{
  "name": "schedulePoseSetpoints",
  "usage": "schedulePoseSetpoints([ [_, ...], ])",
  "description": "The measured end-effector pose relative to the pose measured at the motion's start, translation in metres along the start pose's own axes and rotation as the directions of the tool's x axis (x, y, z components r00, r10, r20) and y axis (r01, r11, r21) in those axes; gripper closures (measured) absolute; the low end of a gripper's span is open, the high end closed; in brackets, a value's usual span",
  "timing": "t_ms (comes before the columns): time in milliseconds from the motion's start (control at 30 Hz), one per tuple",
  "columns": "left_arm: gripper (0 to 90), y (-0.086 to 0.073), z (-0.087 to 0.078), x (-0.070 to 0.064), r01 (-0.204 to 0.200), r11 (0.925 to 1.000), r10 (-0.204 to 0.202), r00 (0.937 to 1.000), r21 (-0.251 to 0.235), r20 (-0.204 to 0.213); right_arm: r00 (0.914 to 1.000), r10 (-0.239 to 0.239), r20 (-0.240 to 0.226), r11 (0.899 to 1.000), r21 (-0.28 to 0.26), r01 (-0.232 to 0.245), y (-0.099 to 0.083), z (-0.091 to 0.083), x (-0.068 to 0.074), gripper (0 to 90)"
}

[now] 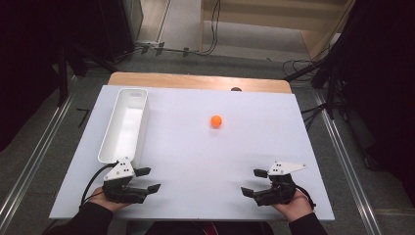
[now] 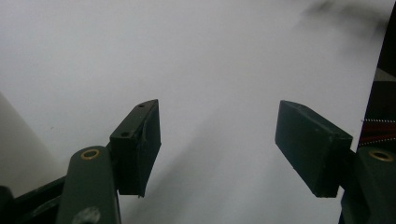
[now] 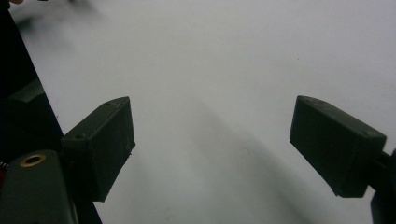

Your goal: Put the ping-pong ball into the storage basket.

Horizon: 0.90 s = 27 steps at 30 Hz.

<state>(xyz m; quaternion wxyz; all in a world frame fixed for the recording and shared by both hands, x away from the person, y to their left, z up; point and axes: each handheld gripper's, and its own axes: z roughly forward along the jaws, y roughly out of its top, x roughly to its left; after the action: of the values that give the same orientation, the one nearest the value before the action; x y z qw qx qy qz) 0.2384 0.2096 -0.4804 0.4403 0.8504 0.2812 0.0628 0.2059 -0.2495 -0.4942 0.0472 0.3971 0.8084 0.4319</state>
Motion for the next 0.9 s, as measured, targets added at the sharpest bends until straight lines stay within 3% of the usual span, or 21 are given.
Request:
schedulePoseSetpoints([
  [300,31.8,0.0005,0.0013,-0.0005,0.004,1.0000,-0.004,1.0000,-0.002,0.002,0.9999,-0.011,0.013,1.000,-0.007,0.011,-0.0009,0.0000,-0.0008,12.7],
  [500,31.8,-0.0003,-0.0002,-0.0004,0.004,1.0000,-0.004,1.0000,-0.001,-0.006,0.9994,0.013,0.033,1.000,-0.002,-0.013,-0.0010,0.0007,-0.0033,12.7],
  [900,31.8,-0.0010,0.0001,-0.0006,0.011,0.9999,-0.011,0.9999,-0.005,-0.008,0.9996,0.007,0.029,1.000,-0.004,-0.007,0.0000,0.0022,-0.0029,12.7],
])
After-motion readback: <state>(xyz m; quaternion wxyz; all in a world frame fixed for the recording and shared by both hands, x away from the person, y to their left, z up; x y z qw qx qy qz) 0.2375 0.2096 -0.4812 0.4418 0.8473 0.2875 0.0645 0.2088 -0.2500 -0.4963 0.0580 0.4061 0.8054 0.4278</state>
